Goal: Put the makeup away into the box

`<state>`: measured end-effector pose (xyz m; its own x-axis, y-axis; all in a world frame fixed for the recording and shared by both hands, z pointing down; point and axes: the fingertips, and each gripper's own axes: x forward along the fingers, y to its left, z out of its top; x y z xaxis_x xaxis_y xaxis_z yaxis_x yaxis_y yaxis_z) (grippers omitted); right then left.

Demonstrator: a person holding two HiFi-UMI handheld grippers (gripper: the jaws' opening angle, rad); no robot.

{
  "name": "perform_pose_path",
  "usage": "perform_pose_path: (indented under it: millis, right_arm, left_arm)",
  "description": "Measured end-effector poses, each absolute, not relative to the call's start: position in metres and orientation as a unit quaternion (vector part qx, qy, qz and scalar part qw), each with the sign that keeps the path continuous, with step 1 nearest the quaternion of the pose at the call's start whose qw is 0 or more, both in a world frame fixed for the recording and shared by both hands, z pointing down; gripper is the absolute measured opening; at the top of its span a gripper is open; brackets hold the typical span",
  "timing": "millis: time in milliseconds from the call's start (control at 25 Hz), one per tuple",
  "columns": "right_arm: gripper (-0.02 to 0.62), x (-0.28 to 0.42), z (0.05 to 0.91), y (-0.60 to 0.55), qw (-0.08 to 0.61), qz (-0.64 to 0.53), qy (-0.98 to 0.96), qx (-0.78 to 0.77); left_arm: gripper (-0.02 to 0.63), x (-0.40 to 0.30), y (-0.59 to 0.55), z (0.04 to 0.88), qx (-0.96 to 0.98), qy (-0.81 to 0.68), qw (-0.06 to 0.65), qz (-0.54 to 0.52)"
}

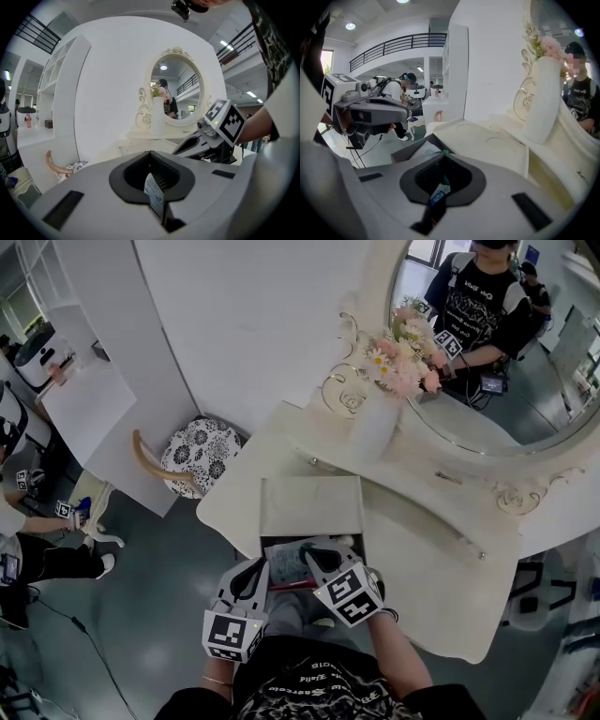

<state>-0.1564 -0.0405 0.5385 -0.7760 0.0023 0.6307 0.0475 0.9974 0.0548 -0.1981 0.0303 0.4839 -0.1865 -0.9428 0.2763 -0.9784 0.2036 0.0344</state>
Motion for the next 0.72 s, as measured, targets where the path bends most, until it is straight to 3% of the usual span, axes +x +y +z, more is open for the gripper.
perform_pose_path:
  millis: [720]
  right_arm:
    - [0.02,-0.158,0.576,-0.022,0.411,-0.016,-0.91,-0.058]
  left_arm:
    - [0.015,-0.205,0.03,0.494,0.627,-0.762,0.135,0.083]
